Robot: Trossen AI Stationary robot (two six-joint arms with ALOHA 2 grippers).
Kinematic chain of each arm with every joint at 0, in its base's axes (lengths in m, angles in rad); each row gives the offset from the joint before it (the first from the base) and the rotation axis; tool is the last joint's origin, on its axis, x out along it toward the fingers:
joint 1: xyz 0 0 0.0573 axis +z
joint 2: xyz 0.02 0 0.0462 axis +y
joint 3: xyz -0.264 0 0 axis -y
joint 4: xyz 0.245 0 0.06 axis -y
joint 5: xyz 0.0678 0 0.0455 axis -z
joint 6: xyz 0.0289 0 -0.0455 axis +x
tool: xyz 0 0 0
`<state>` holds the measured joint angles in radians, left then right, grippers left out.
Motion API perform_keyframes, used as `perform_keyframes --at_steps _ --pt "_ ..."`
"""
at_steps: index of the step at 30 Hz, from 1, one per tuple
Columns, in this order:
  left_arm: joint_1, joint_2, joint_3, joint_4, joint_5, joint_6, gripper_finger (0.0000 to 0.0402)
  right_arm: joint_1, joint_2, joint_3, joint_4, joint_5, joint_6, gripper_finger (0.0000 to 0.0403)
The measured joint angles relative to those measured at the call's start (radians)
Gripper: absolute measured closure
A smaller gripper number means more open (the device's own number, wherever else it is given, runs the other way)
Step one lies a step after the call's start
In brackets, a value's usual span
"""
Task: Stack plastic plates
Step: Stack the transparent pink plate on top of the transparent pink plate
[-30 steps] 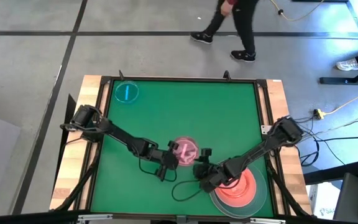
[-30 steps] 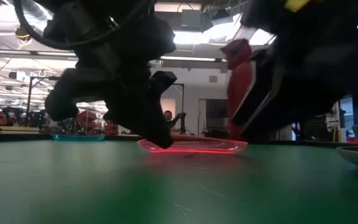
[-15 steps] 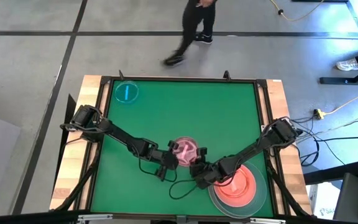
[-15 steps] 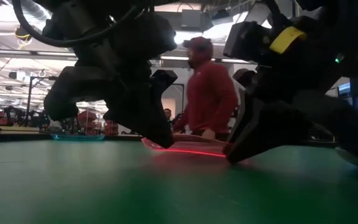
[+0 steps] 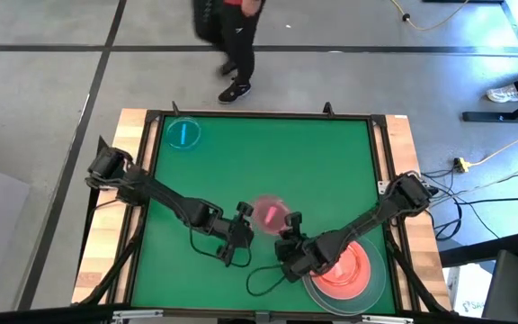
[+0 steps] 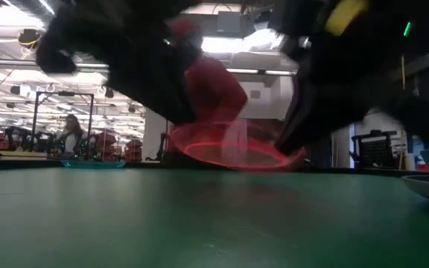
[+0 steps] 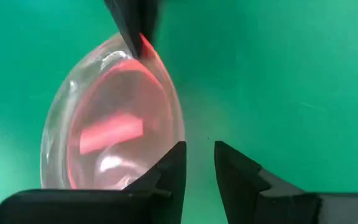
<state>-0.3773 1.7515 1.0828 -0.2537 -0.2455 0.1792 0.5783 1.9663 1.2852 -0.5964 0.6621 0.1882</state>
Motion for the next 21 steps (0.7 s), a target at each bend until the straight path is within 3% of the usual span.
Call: perform_keyframes --at_steps 6,10,16,21 --pt "-0.059 -0.061 0.000 -0.051 0.005 -0.015 0.0324 0.081 -0.008 0.241 -0.461 -0.021 0.168 0.0396" --pt "-0.081 -0.070 0.000 -0.043 0.003 -0.013 0.0324 0.136 -0.008 0.401 -0.675 -0.172 0.290 0.0401" --pt "-0.079 -0.070 -0.001 -0.053 0.000 -0.013 0.0324 0.207 -0.011 0.559 -0.760 -0.479 0.453 0.0398" --pt "-0.066 -0.070 -0.001 -0.054 -0.003 -0.015 0.0324 0.271 -0.013 0.595 -0.743 -0.556 0.547 0.0398"
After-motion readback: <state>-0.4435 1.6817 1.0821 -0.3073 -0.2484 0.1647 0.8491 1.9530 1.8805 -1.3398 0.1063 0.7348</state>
